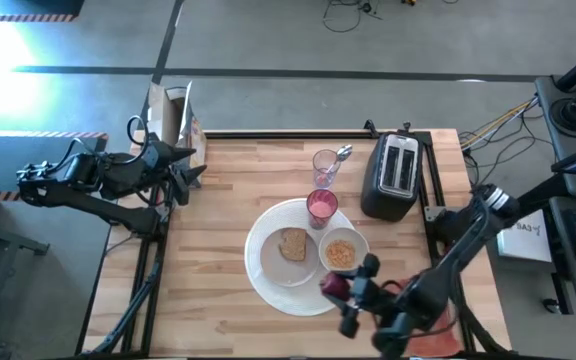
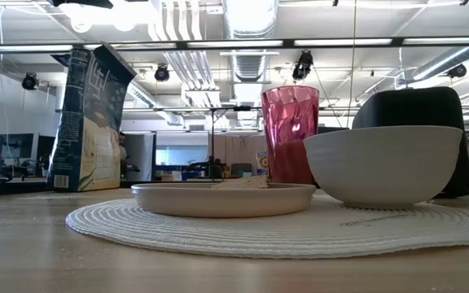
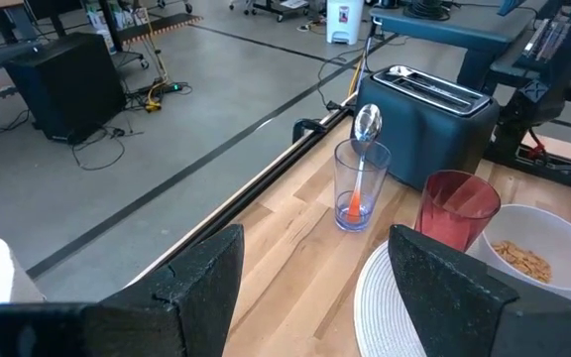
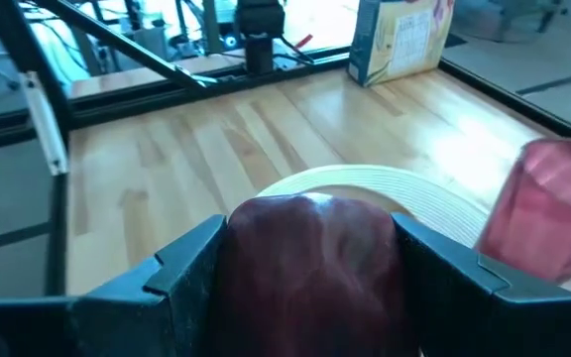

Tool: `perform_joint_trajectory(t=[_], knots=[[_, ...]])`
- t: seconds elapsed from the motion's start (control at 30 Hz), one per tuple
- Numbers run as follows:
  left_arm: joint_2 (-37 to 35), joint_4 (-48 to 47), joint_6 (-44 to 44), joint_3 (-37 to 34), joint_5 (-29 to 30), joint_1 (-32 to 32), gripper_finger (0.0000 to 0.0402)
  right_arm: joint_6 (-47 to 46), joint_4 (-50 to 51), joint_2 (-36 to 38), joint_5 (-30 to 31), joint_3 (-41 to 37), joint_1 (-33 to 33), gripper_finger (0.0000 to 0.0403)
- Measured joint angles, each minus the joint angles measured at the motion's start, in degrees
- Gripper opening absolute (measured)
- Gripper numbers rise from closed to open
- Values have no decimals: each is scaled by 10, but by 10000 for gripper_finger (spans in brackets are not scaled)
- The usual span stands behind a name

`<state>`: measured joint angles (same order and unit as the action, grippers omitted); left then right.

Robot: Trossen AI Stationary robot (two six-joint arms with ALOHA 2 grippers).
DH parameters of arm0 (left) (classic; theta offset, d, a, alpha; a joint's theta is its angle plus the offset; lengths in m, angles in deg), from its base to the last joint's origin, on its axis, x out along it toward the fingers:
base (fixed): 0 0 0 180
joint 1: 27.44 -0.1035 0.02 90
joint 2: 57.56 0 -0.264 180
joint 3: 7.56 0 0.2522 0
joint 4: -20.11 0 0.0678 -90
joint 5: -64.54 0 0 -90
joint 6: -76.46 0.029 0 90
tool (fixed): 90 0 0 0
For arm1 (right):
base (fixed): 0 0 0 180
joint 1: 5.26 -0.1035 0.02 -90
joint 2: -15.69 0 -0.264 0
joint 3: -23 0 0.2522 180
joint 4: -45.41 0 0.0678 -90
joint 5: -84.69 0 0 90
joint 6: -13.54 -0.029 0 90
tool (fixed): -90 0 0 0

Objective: Arrange a breakfast setting
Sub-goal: Put the apple from the orange bin on the white placemat to the left of the gray plate

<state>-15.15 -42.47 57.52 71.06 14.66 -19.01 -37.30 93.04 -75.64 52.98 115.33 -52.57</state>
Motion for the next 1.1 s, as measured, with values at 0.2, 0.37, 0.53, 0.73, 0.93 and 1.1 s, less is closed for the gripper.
perform_joint_trajectory(t=[0.2,0.37,0.53,0.73,0.93,1.1], knots=[[0,0,2,0,0,0,236,7,-68,-58,32,0,26,240],[0,1,18,0,12,0,236,7,-134,-108,78,0,52,240],[-2,2,24,0,36,0,236,5,-212,-139,111,0,111,240],[-6,21,38,0,44,0,236,2,-294,-173,103,0,186,240],[-14,24,50,0,44,0,236,-27,-357,-197,88,0,239,240],[-27,27,64,0,44,0,236,25,-485,-237,33,0,274,240]])
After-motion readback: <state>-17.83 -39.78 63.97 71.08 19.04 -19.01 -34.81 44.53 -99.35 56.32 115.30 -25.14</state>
